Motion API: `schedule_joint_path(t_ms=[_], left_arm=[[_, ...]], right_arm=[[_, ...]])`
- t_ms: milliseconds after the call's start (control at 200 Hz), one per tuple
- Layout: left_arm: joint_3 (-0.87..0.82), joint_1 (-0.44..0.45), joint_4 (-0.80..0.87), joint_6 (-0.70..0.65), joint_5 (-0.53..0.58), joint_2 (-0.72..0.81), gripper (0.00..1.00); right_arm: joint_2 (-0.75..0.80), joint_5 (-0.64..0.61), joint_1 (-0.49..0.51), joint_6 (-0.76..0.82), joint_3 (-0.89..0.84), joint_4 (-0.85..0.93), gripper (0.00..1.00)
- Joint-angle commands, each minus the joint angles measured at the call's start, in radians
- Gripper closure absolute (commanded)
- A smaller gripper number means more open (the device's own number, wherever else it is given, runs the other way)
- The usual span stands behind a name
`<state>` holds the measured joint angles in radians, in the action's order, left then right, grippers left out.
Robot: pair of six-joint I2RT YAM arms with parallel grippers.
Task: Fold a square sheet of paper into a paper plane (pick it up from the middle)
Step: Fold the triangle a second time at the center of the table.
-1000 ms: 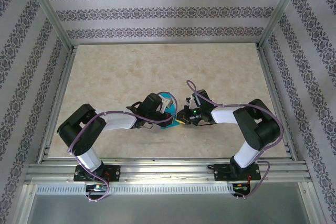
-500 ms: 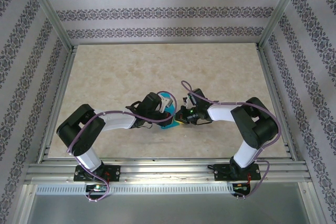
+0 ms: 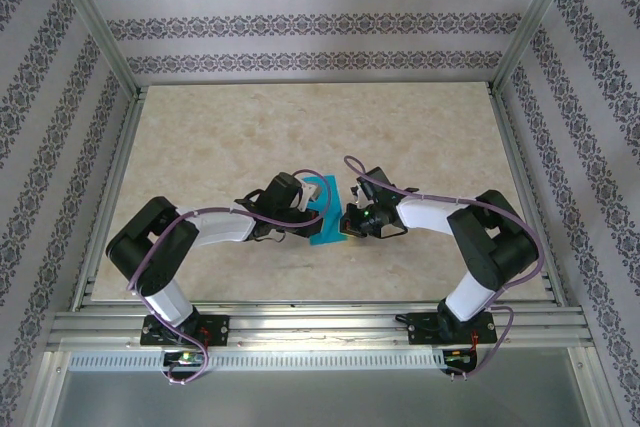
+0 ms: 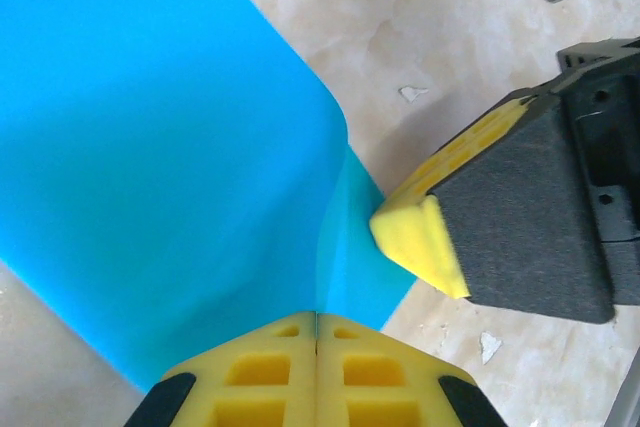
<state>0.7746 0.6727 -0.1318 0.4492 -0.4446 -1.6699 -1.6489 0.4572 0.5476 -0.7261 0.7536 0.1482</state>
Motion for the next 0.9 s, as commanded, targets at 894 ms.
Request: schedule_joint_path(t_ms=[894], left_arm=[[0.023, -0.012, 0.032, -0.011, -0.031, 0.001, 0.98]], right_arm=[[-0.055, 0.040, 0.052, -0.058, 0.061, -0.094, 1.00]])
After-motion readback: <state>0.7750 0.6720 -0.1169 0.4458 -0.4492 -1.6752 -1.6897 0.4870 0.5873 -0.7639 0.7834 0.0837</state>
